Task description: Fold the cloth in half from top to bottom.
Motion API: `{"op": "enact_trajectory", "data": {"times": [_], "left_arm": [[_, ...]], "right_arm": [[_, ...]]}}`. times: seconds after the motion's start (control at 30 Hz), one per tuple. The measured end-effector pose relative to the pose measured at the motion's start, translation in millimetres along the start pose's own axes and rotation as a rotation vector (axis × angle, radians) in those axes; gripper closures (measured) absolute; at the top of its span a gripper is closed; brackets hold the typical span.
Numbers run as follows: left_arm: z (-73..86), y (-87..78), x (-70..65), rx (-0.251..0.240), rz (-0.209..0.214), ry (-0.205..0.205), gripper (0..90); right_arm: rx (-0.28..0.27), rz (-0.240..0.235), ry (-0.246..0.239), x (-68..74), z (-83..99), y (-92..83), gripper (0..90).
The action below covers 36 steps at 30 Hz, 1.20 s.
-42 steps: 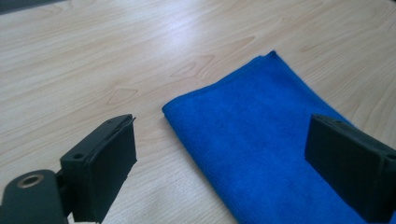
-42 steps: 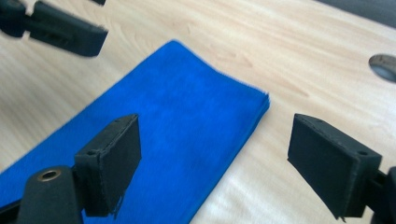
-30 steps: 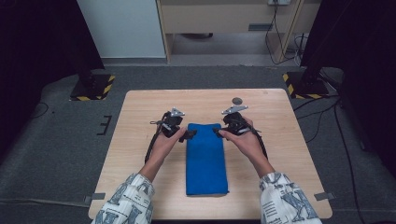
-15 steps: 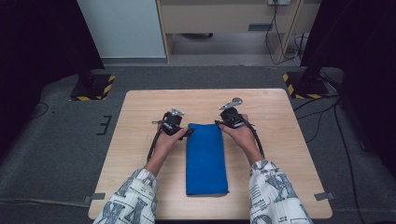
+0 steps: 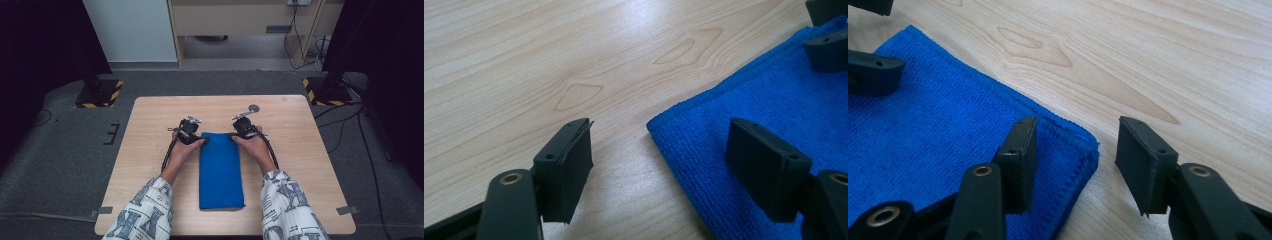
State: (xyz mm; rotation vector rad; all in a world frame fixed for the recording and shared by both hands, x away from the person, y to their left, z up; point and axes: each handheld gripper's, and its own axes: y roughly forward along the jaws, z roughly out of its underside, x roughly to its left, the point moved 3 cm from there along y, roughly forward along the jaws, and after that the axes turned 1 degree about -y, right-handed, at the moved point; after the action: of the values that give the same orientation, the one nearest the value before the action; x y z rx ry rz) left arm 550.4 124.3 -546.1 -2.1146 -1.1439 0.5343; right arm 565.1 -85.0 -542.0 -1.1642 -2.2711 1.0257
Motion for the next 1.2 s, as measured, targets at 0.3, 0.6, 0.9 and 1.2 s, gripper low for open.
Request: {"op": "enact_trajectory", "data": {"times": [0.3,0.6,0.9,1.2], "left_arm": [[1.1,7.3,-0.1,-0.001,0.005,0.002,26.3],[0.0,2.6,-11.3,0.02,0.039,0.03,48.9],[3.0,-3.6,-19.6,-0.001,0.078,0.02,82.3],[-1.7,-22.9,-29.6,-0.068,0.087,0.03,84.9]], "right_arm": [[0.008,-0.02,0.016,-3.5,2.1,3.8,50.3],[-0.032,-0.042,0.005,2.8,7.7,1.6,68.7],[-0.067,-0.085,0.031,8.8,13.2,-2.2,86.0],[-0.121,-0.076,0.023,12.5,9.5,-28.8,86.1]]}}
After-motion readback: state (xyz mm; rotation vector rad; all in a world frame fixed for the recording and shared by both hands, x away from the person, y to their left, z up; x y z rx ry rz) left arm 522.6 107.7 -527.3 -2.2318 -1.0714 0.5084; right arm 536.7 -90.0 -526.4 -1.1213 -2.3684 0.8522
